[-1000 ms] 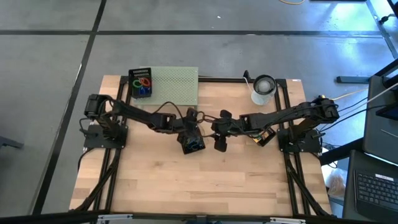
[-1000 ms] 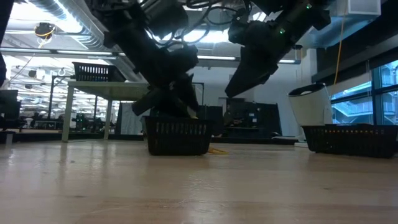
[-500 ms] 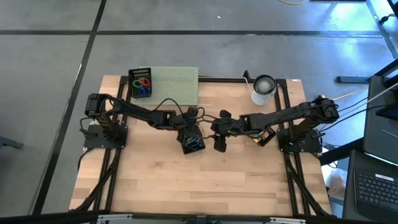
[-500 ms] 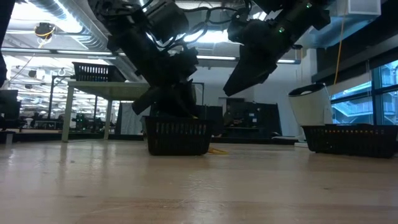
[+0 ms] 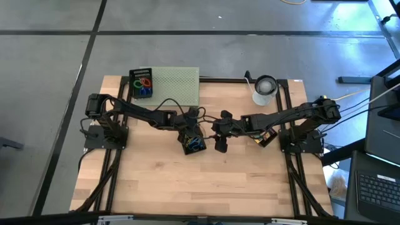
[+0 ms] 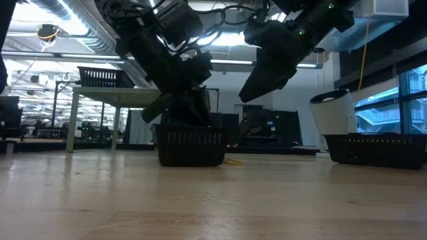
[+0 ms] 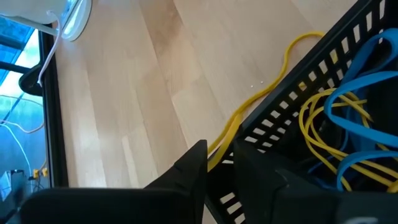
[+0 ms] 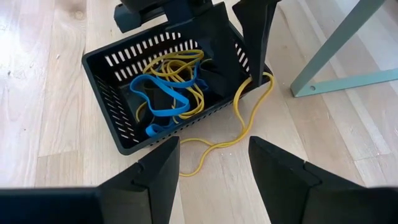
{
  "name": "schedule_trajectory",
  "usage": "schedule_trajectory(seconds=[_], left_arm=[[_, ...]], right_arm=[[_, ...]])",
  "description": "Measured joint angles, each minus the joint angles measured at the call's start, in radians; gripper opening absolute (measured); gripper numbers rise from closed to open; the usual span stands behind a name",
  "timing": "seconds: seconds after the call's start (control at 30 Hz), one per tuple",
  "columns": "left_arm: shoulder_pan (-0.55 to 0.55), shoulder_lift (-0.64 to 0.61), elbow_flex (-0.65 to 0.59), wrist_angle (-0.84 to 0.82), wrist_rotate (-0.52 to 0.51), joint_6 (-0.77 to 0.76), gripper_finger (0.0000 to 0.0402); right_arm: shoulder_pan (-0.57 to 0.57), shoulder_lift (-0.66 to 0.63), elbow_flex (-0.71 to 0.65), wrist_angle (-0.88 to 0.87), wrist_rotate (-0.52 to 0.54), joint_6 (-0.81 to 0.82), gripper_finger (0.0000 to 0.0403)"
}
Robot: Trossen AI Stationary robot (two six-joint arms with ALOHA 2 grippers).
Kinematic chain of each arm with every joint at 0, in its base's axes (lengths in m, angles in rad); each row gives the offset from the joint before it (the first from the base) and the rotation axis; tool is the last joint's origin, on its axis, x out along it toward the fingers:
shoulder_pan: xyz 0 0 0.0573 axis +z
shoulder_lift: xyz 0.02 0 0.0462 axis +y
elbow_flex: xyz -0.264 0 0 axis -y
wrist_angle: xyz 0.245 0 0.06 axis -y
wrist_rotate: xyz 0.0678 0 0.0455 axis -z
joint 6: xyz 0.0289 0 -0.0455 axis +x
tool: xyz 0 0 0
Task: Pick & Place Office Desk Supplies
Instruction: Put the yellow rubber band into the left black bin
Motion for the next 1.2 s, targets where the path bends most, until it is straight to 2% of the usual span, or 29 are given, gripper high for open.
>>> schedule_trajectory(seconds=[0.47,0.77,1.0,1.2], left_arm=[[0.000,-0.001,0.000,-0.021,-0.001,0.023,0.0007],[-0.003,-0.014,0.009,-0.009,-0.020,0.027,0.0003],[-0.030,-0.103,0.031,0.003,-0.105,0.027,0.0003],[-0.083,-0.267,0.032,-0.051,-0.132,-0.022,0.0002]], right_arm=[[0.000,0.000,0.000,0.000,0.000,0.000,0.0194],[0.000,0.000,0.000,0.000,0.000,0.000,0.0194],[0.000,0.000,0.001,0.003,0.000,0.000,0.0194],[0.000,0.000,0.001,0.009,0.000,-0.005,0.0194]])
